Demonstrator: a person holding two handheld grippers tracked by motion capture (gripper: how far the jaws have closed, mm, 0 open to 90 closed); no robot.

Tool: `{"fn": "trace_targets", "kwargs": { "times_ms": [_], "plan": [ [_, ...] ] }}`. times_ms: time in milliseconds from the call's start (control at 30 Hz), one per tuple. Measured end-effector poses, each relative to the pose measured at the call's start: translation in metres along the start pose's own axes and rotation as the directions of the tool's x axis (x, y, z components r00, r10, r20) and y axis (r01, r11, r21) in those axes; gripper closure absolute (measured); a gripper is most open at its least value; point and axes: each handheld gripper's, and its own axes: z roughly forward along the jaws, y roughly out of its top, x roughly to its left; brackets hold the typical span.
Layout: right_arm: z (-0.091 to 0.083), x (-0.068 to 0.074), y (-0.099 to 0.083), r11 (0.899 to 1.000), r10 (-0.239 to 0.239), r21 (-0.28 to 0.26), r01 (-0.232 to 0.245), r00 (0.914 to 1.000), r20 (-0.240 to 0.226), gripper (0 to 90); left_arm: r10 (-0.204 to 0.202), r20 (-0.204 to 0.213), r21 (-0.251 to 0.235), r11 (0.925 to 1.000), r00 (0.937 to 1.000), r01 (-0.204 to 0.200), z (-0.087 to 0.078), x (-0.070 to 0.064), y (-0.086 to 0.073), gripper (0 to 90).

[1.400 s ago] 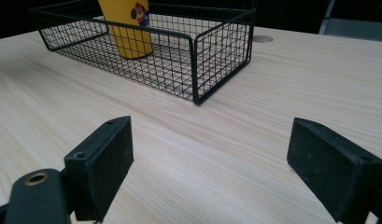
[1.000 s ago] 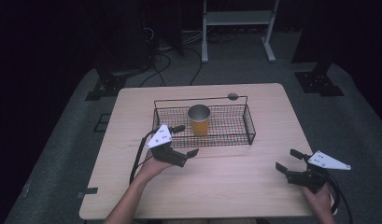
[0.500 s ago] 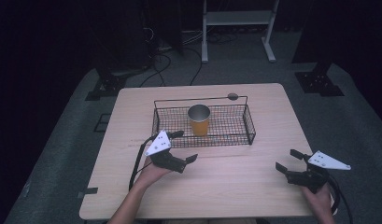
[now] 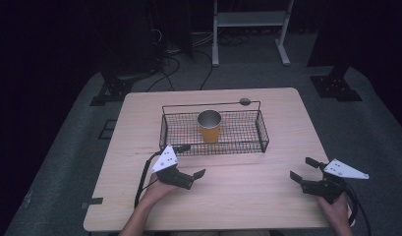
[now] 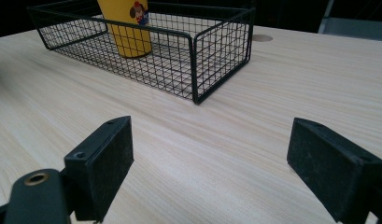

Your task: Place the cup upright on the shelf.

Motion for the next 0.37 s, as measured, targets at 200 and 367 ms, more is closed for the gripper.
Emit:
{"fn": "trace_targets", "kwargs": {
  "times_ms": [200,367],
  "plan": [
    [0.000,0.000,0.000,1.000,0.002,-0.001,-0.002,1.0000,-0.001,13.5,-0.007,-0.028,-0.015,0.9999,0.9996,0.006,-0.009,-0.008,-0.009,1.4],
    [-0.001,-0.001,0.000,1.000,0.004,-0.007,-0.004,1.0000,-0.006,13.5,0.016,-0.052,-0.013,0.9998,0.9985,-0.017,-0.014,-0.016,-0.013,1.4]
  ]
}}
